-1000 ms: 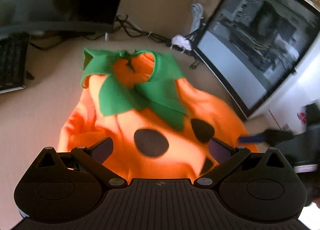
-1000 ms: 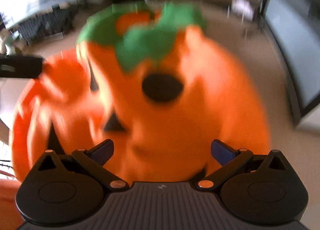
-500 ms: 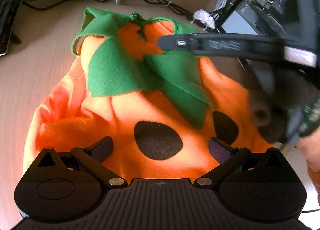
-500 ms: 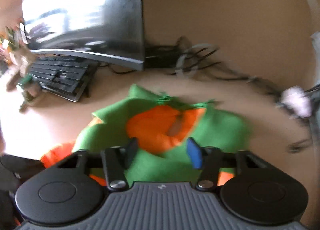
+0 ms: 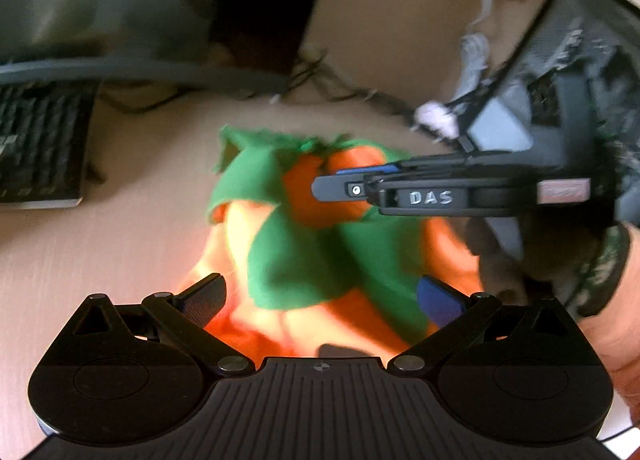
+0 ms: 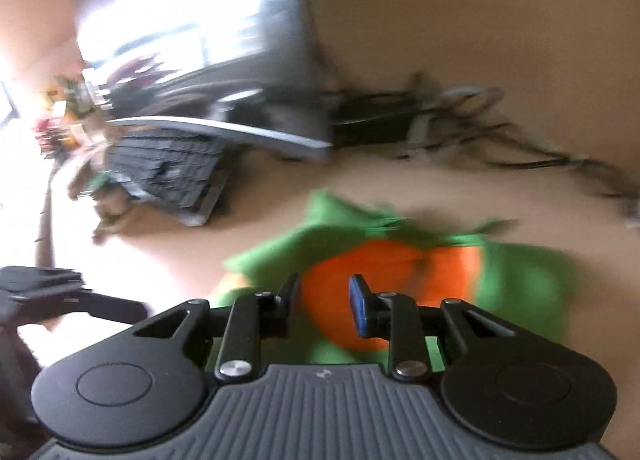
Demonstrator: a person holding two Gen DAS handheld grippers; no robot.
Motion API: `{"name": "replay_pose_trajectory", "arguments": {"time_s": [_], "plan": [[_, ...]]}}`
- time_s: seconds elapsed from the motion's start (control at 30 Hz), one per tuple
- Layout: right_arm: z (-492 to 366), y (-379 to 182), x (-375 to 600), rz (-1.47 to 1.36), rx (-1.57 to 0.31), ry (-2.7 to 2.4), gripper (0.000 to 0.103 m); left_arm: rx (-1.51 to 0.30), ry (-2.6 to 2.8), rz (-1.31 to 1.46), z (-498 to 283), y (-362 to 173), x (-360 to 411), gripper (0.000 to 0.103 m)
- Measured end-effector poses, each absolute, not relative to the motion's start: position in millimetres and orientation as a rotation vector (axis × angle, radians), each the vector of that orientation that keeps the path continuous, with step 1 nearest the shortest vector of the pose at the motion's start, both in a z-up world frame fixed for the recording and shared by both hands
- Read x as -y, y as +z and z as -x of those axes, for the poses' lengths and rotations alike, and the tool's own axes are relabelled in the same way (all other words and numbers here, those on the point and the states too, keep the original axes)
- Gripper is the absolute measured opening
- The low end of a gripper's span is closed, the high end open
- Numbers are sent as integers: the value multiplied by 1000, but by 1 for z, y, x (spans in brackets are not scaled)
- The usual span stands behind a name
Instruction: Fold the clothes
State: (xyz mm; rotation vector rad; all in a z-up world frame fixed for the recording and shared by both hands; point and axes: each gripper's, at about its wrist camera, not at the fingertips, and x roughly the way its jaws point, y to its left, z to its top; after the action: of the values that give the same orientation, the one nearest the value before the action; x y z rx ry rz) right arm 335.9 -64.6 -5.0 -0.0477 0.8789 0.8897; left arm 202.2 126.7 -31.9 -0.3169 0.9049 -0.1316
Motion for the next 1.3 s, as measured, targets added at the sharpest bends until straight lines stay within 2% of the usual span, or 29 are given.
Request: {"name": "replay_pose_trajectory", "arguments": {"time_s": [0.23,0.33,0.4,0.47,0.6,0.8,0.97,1.03,1.1,1.17,1.3], "plan": [[-362,-52,29,-38,-1054,976,26,-969,-53,363,-189,-48,-142,103],[-359,-53,22,-76,-1093,1028,27,-969,-31,380,-185,-49,-149,103],[-351,-40,20,-72,-1043,1037,22,-967,-21,395,-185,-49,-152,103],[-345,-24,20,-35,-954,987,10,-964,-14,403,-186,-48,-155,103],[-328,-13,11,362,-672,692,9,-932,-52,374,-189,-38,-152,103],[-334,-22,58,418,-716,539,9,-839,-267,395,-215,-27,-141,103],[-341,-38,93,492,-736,326,9,-904,-286,463,-264,-65,-134,103],[-339,-29,107,421,-752,347,13,-962,-204,504,-280,-83,-138,103],[-336,-17,120,287,-781,428,25,-979,-195,545,-280,-87,-140,103],[-331,-9,132,134,-813,548,45,-976,-219,575,-275,-82,-144,103],[-334,-15,118,-59,-872,675,49,-998,-267,752,-267,-80,-169,103]]}}
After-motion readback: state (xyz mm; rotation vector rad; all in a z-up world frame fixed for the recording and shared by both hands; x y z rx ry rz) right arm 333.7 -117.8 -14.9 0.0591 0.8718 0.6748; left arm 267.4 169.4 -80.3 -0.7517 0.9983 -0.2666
